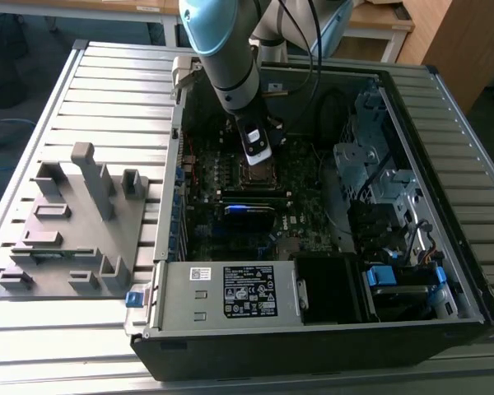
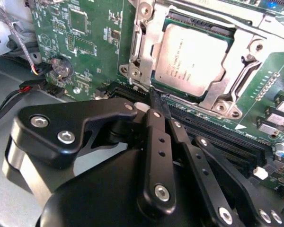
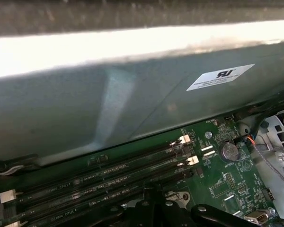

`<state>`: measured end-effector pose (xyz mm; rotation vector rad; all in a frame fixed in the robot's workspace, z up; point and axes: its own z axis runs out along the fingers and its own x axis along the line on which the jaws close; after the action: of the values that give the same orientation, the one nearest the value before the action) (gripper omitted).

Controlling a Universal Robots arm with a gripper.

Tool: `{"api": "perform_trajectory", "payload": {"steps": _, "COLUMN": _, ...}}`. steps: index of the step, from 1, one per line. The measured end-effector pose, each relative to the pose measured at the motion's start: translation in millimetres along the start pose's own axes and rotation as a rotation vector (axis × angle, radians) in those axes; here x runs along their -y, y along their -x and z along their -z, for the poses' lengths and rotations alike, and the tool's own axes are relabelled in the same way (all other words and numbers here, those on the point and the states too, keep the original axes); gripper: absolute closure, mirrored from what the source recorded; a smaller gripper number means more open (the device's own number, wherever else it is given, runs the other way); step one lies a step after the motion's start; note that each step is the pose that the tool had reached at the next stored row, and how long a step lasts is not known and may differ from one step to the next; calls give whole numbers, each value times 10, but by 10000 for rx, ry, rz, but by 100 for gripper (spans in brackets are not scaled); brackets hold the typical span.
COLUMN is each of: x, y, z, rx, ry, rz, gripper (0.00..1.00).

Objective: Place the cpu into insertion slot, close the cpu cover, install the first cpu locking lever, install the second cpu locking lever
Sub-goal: 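Install the first cpu locking lever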

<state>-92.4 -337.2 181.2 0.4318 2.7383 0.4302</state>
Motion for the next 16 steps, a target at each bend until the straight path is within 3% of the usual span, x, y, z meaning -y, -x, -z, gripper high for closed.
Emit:
{"api": "perform_trajectory", "payload": {"steps": 3, "x": 0, "y": 0, "z": 1, "rx": -4, "ry": 7, "rz": -5, "gripper": 90}}
{"api": "perform_trajectory", "payload": {"steps": 6, "x": 0, "y": 0, "z": 0, "rx": -20, "ry": 73, "rz": -31, "gripper": 90}}
{"api": "perform_trajectory", "payload": {"steps": 16, "x": -12, "y": 11, "z": 34, "rx": -23, "ry": 89, "rz": -36, "gripper": 90}}
